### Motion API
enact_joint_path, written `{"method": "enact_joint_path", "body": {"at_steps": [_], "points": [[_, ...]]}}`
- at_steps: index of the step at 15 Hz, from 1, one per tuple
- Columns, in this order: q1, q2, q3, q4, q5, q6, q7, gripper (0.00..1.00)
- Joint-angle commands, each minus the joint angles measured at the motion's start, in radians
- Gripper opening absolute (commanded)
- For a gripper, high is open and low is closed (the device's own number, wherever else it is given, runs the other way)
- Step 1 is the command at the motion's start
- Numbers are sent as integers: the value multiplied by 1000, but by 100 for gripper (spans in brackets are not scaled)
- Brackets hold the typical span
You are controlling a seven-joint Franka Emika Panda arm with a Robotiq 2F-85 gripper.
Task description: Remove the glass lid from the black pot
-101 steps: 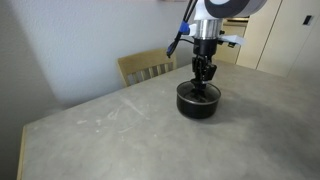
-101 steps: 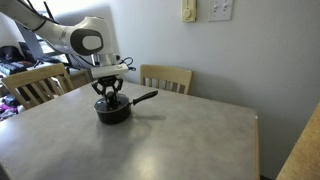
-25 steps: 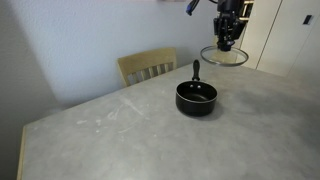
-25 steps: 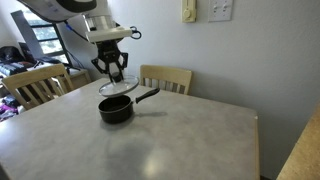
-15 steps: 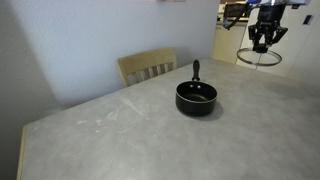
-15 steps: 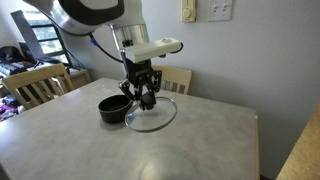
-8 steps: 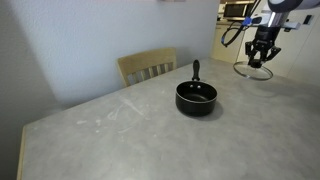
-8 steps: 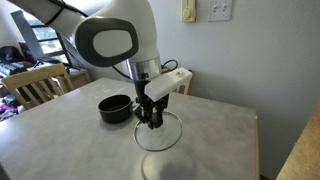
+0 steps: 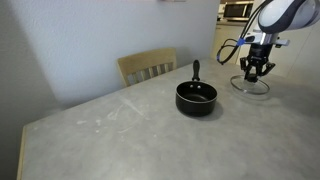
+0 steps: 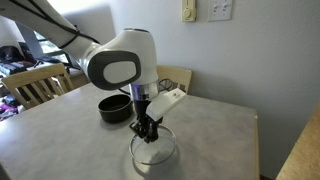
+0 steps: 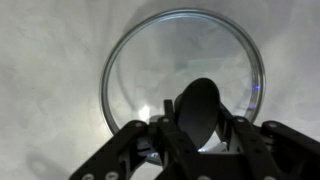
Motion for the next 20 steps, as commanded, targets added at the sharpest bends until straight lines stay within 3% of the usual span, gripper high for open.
{"method": "enact_joint_path", "body": {"at_steps": [1, 13, 14, 15, 18, 20], "points": [[-13, 31, 13, 19, -20, 23, -16, 16], [-16, 72, 16, 38, -50, 18, -14, 16], [-16, 71, 16, 38, -52, 18, -14, 20], [-16, 70, 16, 37, -55, 16, -16, 66], [-17, 65, 16, 39, -60, 12, -18, 78], [-18, 56, 17, 38, -60, 10, -18, 94]]}}
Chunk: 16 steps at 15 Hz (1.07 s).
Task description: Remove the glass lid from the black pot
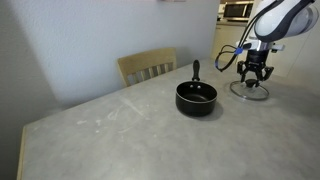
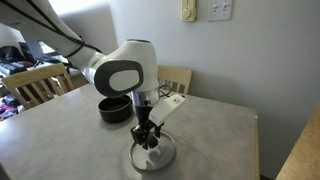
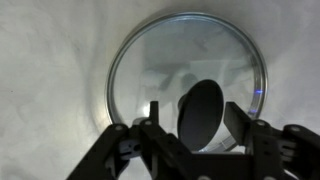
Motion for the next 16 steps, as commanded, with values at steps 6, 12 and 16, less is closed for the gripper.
{"method": "enact_joint_path", "body": {"at_steps": [6, 12, 16], "points": [[-8, -73, 6, -7, -12, -35, -1, 100], [28, -203, -7, -13, -19, -153, 56, 100], [61, -276, -9, -2, -25, -245, 110, 100]]}}
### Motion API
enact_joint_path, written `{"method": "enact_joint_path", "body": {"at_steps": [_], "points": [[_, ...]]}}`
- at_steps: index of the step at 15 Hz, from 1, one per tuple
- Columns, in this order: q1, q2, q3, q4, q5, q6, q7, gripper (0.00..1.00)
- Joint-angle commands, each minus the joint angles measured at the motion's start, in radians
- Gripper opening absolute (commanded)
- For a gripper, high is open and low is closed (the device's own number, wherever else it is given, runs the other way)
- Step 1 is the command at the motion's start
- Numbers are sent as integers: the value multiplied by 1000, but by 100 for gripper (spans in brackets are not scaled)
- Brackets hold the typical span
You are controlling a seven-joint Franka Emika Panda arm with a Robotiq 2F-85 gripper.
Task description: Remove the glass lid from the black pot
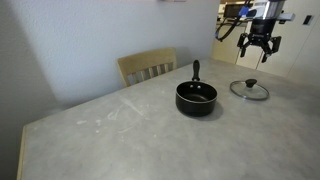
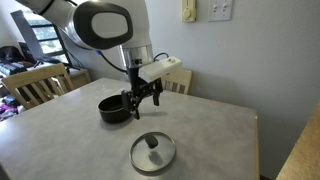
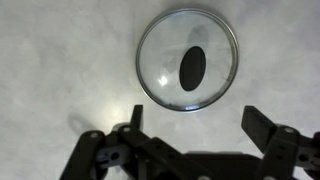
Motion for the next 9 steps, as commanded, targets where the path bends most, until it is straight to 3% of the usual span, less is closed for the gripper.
{"method": "enact_joint_path", "body": {"at_steps": [1, 2, 9], "points": [[31, -72, -4, -8, -10, -92, 42, 100], [23, -37, -7, 2, 1, -50, 21, 100], [37, -62, -8, 1, 1, -81, 36, 100]]}}
